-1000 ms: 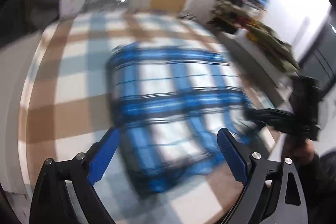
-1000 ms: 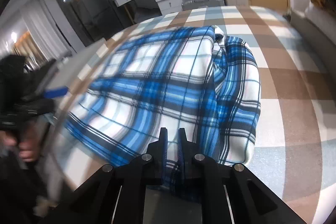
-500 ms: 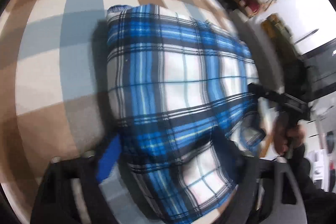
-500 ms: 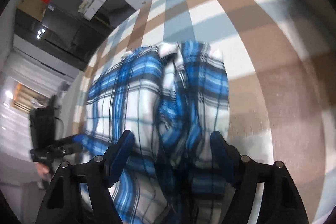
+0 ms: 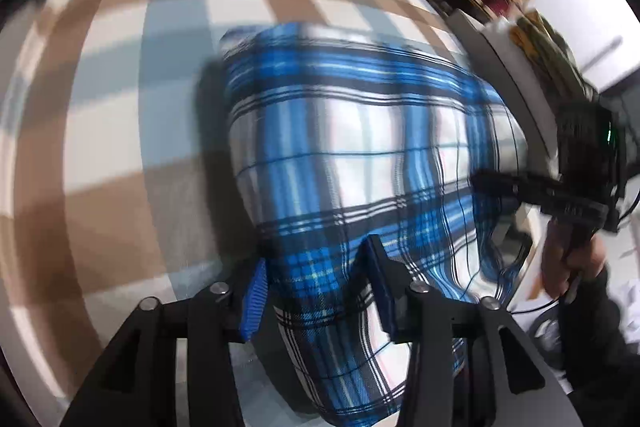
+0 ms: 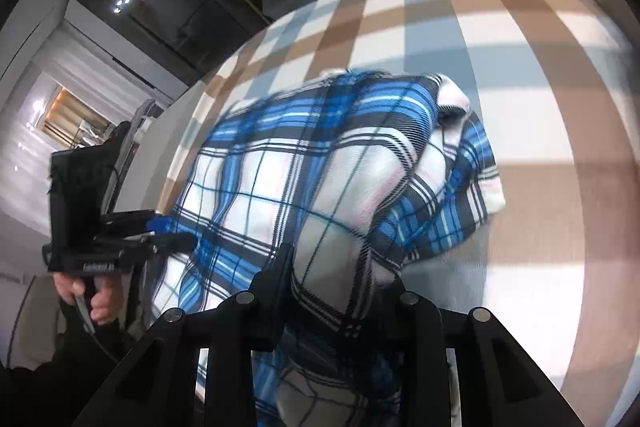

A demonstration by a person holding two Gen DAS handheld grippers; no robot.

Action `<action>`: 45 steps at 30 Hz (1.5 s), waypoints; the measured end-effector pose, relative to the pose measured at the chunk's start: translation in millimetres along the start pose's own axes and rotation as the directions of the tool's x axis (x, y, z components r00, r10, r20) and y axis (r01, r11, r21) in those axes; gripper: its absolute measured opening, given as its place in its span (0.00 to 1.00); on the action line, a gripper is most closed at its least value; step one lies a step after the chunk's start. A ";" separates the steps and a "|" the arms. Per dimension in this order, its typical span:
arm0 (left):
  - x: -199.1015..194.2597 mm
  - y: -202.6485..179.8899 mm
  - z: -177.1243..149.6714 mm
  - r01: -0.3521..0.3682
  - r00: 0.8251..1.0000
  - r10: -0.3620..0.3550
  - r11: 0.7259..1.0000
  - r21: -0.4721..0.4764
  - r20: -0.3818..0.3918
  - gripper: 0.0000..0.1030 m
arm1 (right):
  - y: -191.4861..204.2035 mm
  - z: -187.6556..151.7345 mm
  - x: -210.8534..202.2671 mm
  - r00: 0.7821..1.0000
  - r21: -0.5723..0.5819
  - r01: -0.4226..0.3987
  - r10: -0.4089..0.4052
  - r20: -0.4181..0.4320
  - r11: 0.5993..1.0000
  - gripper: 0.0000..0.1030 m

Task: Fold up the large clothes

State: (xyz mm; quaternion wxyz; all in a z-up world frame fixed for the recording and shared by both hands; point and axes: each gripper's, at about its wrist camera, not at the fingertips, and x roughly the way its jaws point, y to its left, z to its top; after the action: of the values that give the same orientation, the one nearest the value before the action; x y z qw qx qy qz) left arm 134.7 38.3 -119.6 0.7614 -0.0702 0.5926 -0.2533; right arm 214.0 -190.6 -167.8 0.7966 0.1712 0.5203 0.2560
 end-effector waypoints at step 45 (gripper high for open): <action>2.4 -6.4 -11.6 -0.038 0.996 0.036 0.999 0.023 0.077 0.68 | -3.5 -8.7 -29.5 0.985 -0.098 0.163 -0.157 0.064 0.982 0.50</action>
State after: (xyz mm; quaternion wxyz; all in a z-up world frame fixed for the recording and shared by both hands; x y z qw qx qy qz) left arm 122.3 33.9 -122.4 0.7888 -0.0597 0.5612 -0.2435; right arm 197.1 -210.6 -151.3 0.8366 0.0945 0.4959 0.2125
